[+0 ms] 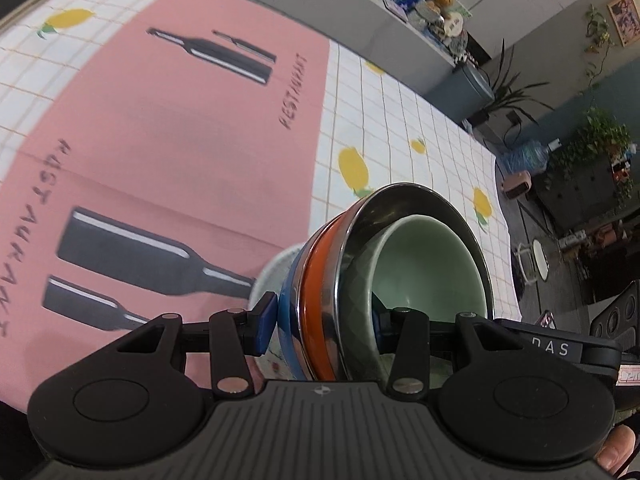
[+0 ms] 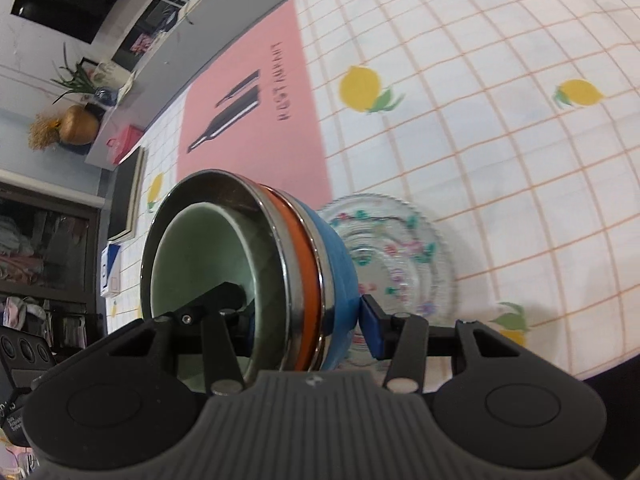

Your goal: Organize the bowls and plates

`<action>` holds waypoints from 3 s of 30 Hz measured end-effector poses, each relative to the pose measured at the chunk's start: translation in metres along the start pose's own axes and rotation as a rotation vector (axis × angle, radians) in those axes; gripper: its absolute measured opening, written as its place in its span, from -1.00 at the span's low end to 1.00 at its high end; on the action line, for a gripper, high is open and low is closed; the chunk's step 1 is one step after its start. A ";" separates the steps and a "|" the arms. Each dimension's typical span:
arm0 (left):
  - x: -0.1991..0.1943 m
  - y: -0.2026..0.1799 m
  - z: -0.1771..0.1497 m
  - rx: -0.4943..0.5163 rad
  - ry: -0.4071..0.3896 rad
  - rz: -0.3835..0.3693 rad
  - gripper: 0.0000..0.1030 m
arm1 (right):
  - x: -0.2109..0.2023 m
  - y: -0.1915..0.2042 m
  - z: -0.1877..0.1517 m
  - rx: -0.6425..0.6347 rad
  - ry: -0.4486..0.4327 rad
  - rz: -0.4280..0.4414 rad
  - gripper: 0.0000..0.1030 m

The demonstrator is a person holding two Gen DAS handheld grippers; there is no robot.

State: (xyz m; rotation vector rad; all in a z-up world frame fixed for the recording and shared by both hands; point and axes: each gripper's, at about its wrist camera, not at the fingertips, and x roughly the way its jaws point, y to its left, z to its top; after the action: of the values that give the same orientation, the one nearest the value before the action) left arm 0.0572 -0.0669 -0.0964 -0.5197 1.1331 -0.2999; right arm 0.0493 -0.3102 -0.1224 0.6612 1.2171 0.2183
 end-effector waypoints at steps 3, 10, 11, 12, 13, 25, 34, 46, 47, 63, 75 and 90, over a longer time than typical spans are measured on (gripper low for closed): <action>0.009 -0.001 -0.002 -0.001 0.019 -0.003 -0.02 | 0.000 -0.010 0.002 0.012 0.003 -0.010 -0.07; 0.024 0.000 -0.007 -0.011 0.057 0.011 -0.02 | 0.010 -0.023 0.005 0.032 0.022 -0.026 -0.07; 0.026 0.000 -0.008 -0.013 0.062 0.016 -0.02 | 0.012 -0.025 0.005 0.035 0.026 -0.027 -0.08; 0.026 0.000 -0.008 -0.011 0.059 0.016 -0.03 | 0.013 -0.027 0.005 0.042 0.025 -0.023 -0.08; 0.026 -0.001 -0.008 -0.003 0.056 0.018 -0.03 | 0.013 -0.029 0.006 0.046 0.023 -0.016 -0.08; 0.025 -0.016 -0.009 0.022 0.094 0.081 -0.06 | 0.014 -0.040 0.008 0.109 0.063 0.005 -0.06; 0.025 -0.016 -0.005 0.034 0.097 0.089 0.02 | 0.013 -0.027 0.006 0.035 0.050 -0.020 0.03; -0.013 -0.039 -0.005 0.213 -0.054 0.095 0.22 | -0.027 0.010 -0.001 -0.211 -0.150 -0.139 0.41; -0.019 -0.043 -0.005 0.240 -0.081 0.102 0.22 | -0.031 0.014 -0.002 -0.232 -0.174 -0.147 0.43; -0.110 -0.085 -0.045 0.655 -0.481 0.306 0.22 | -0.092 0.077 -0.053 -0.529 -0.427 -0.213 0.49; -0.118 -0.054 -0.072 0.487 -0.508 0.392 0.27 | -0.084 0.100 -0.130 -0.663 -0.522 -0.244 0.75; -0.108 -0.034 -0.091 0.437 -0.436 0.433 0.27 | -0.055 0.092 -0.144 -0.600 -0.486 -0.312 0.75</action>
State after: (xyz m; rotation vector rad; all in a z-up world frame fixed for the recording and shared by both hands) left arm -0.0687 -0.0658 -0.0234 0.0564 0.6989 -0.0445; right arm -0.0852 -0.2136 -0.0527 -0.0112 0.7123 0.1376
